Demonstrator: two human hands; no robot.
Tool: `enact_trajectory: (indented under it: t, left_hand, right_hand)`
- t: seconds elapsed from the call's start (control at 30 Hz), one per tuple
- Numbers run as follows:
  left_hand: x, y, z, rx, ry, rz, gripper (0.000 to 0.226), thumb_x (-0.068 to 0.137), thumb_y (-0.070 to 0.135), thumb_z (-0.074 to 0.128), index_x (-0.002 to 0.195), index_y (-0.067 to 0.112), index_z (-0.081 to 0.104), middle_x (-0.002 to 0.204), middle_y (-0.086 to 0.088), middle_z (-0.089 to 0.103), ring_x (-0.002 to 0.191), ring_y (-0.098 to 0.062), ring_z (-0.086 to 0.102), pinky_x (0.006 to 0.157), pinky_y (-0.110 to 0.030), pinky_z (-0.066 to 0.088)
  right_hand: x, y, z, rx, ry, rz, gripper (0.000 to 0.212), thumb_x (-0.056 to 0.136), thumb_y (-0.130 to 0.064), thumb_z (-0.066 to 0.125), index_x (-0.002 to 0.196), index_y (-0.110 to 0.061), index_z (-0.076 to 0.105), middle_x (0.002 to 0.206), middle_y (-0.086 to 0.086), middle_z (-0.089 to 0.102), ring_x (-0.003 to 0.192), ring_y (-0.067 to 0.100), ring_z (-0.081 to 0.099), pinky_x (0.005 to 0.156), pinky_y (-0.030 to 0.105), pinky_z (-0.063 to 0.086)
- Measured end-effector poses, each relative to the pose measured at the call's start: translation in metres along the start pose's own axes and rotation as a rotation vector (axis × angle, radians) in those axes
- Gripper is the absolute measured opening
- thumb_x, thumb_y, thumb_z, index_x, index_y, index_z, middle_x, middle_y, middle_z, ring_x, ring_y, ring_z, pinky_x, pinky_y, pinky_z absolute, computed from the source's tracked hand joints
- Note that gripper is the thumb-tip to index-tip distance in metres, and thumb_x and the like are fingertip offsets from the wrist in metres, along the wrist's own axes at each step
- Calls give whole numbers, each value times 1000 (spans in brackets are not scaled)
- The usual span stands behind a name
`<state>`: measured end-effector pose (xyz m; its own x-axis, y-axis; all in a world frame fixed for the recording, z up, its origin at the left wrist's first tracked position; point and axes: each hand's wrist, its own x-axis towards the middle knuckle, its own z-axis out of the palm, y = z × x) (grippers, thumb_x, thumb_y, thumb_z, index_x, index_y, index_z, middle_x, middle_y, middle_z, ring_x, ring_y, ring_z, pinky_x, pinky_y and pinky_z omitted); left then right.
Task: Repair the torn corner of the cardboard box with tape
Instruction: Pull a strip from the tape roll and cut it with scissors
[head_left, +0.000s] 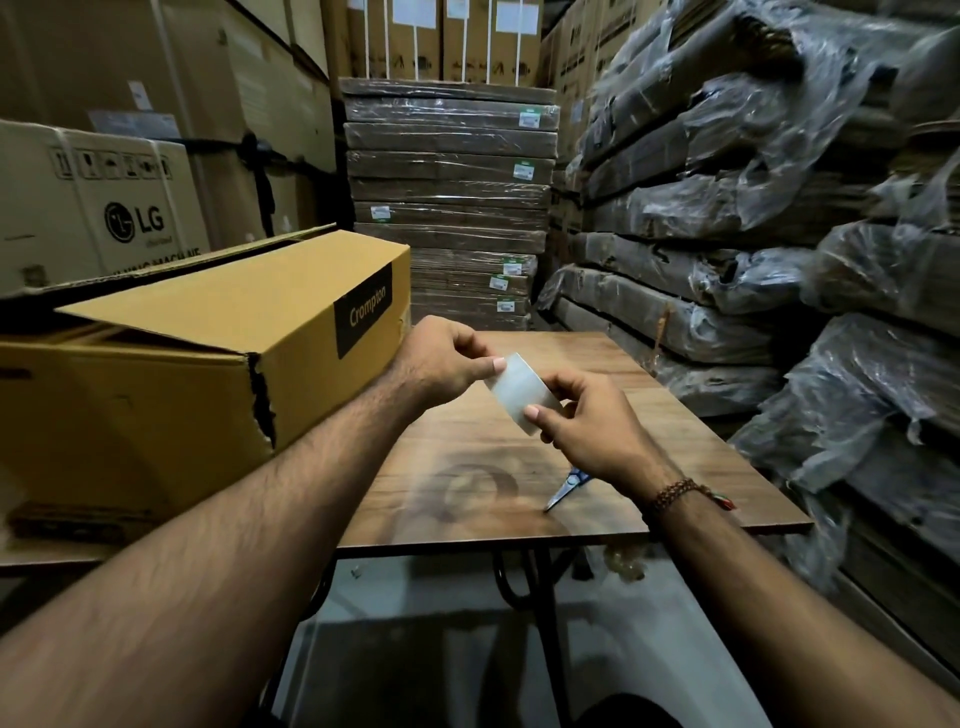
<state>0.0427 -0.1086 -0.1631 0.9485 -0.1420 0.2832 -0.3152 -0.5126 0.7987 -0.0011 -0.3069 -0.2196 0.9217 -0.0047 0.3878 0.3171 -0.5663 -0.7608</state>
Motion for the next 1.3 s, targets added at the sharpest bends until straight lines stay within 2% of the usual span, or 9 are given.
enact_trajectory:
  t: [0.1, 0.27, 0.47, 0.6, 0.73, 0.8, 0.87, 1.0, 1.3]
  left_hand:
    - [-3, 3, 2, 52, 37, 19, 11, 87, 26, 83, 84, 16, 80, 83, 2, 77, 78, -13, 68, 74, -34, 59]
    - [-8, 6, 3, 172, 45, 36, 12, 92, 26, 77, 84, 17, 75, 80, 3, 72, 76, -13, 63, 68, -29, 55]
    - [-13, 3, 10, 226, 57, 23, 13, 95, 23, 73, 90, 10, 73, 88, -3, 76, 80, -17, 65, 73, -34, 56]
    - [-18, 4, 13, 218, 74, 9, 13, 97, 22, 70, 92, 10, 72, 87, -3, 74, 78, -16, 64, 66, -31, 53]
    - [-21, 7, 12, 173, 98, -9, 14, 97, 25, 70, 90, 13, 68, 81, -1, 74, 79, -17, 74, 73, -38, 60]
    - [-23, 9, 11, 165, 106, -9, 15, 98, 25, 70, 87, 16, 65, 82, 0, 74, 74, -12, 73, 67, -35, 59]
    - [-25, 13, 8, 168, 141, 11, 16, 98, 26, 69, 85, 19, 63, 83, 2, 73, 69, -5, 67, 57, -25, 50]
    - [-29, 24, 1, 158, 152, 37, 11, 99, 28, 68, 91, 21, 67, 85, 5, 73, 70, 0, 65, 55, -20, 41]
    - [-35, 44, -11, 207, 106, 72, 10, 96, 29, 71, 88, 23, 67, 84, 6, 73, 78, -4, 70, 58, -20, 47]
  right_hand:
    - [-2, -2, -1, -8, -4, -13, 17, 94, -15, 79, 110, -20, 79, 96, -3, 79, 68, 8, 66, 68, 26, 50]
    - [-7, -9, -1, -92, -11, -39, 16, 92, -22, 79, 108, -21, 79, 94, -6, 79, 66, -3, 57, 69, 26, 45]
    - [-15, -19, -2, -173, 7, -55, 24, 89, -33, 75, 112, -29, 80, 93, -8, 81, 89, 15, 74, 81, 36, 58]
    - [-20, -26, -3, -146, -6, -41, 27, 91, -32, 73, 116, -29, 80, 96, -6, 80, 93, 19, 74, 88, 42, 60]
    - [-22, -29, -2, -101, -4, -25, 27, 89, -39, 66, 110, -27, 78, 95, -4, 80, 91, 20, 76, 85, 49, 62]
    - [-22, -29, -2, -84, 10, -20, 14, 96, -33, 67, 106, -29, 77, 94, -4, 80, 90, 21, 75, 83, 47, 63]
    - [-22, -31, -3, -74, 36, -8, 12, 100, -32, 68, 106, -27, 77, 94, -4, 79, 90, 20, 75, 82, 43, 63]
    - [-27, -41, -3, -85, 105, 19, 21, 100, -38, 69, 104, -19, 79, 92, -3, 79, 88, 20, 75, 82, 42, 62]
    - [-46, -56, 5, -154, 270, 185, 41, 93, -53, 71, 85, -13, 76, 84, 5, 78, 85, 27, 73, 69, 35, 54]
